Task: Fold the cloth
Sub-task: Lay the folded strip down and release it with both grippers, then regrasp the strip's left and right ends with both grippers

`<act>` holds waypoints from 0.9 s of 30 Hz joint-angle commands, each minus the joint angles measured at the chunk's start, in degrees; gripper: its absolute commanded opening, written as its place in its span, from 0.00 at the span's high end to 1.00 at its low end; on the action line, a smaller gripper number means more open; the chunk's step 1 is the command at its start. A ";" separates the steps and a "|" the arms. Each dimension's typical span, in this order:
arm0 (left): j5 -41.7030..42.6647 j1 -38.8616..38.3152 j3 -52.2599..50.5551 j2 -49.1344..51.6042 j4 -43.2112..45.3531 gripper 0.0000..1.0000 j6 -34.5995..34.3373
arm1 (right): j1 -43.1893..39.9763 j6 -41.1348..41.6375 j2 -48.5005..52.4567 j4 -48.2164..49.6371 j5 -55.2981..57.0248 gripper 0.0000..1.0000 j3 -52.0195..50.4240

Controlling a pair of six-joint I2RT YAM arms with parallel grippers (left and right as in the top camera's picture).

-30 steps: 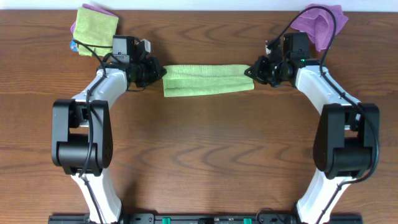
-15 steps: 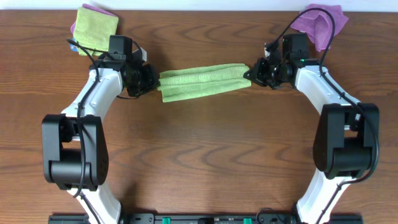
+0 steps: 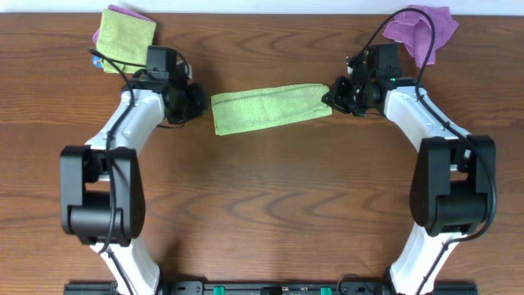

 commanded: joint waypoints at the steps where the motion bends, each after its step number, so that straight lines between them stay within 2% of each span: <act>1: -0.20 -1.88 0.72 2.49 0.76 0.94 1.01 | 0.15 -1.14 1.46 0.46 1.60 0.98 0.74; 4: -0.35 -2.34 0.72 2.58 2.60 0.94 0.50 | 0.17 -1.51 1.46 0.90 1.97 0.99 0.74; 5: -0.35 -2.34 0.72 2.58 3.19 0.94 0.11 | 0.17 -1.51 1.46 1.03 2.19 0.82 0.74; 7: -0.33 -2.14 0.72 2.58 3.89 0.94 -0.31 | 0.15 -1.51 1.46 1.29 2.19 0.11 0.74; 8: -0.33 -2.05 0.81 2.56 3.96 0.94 -0.31 | 0.07 -1.51 1.46 1.49 2.19 0.01 0.74; 9: -0.26 -1.92 0.98 2.56 3.98 0.92 -0.31 | -0.13 -1.51 1.44 1.68 2.16 0.01 0.79; 11: 0.13 -1.68 1.70 2.34 3.87 0.88 -0.26 | -0.76 -1.49 1.42 1.66 1.51 0.01 1.18; 16: 1.22 -1.33 3.80 -0.22 3.63 0.64 1.07 | -3.06 -1.64 1.09 -0.33 -0.46 0.01 4.13; 17: 1.20 -1.53 3.91 -0.90 3.63 0.63 1.62 | -3.45 -2.64 1.03 -1.51 -0.46 0.08 5.05; 18: 1.16 -1.81 3.91 -1.18 3.63 0.75 1.77 | -3.61 -3.13 1.03 -2.62 -0.44 0.20 5.77; 19: 1.11 -2.27 3.91 -1.22 3.63 0.94 2.36 | -3.82 -3.82 1.03 -3.85 -0.44 0.44 6.54; 21: -0.11 -3.43 3.89 -0.87 3.56 0.94 2.80 | -3.82 -4.09 1.03 -5.05 -0.42 0.92 7.30; 22: -2.16 -4.33 3.87 -0.68 3.19 0.94 2.95 | -3.76 -4.11 1.03 -5.16 -0.42 0.98 7.43; 27: -11.56 -8.72 3.80 -0.52 1.60 0.94 6.43 | -2.56 -4.94 1.05 -5.25 2.38 0.98 7.43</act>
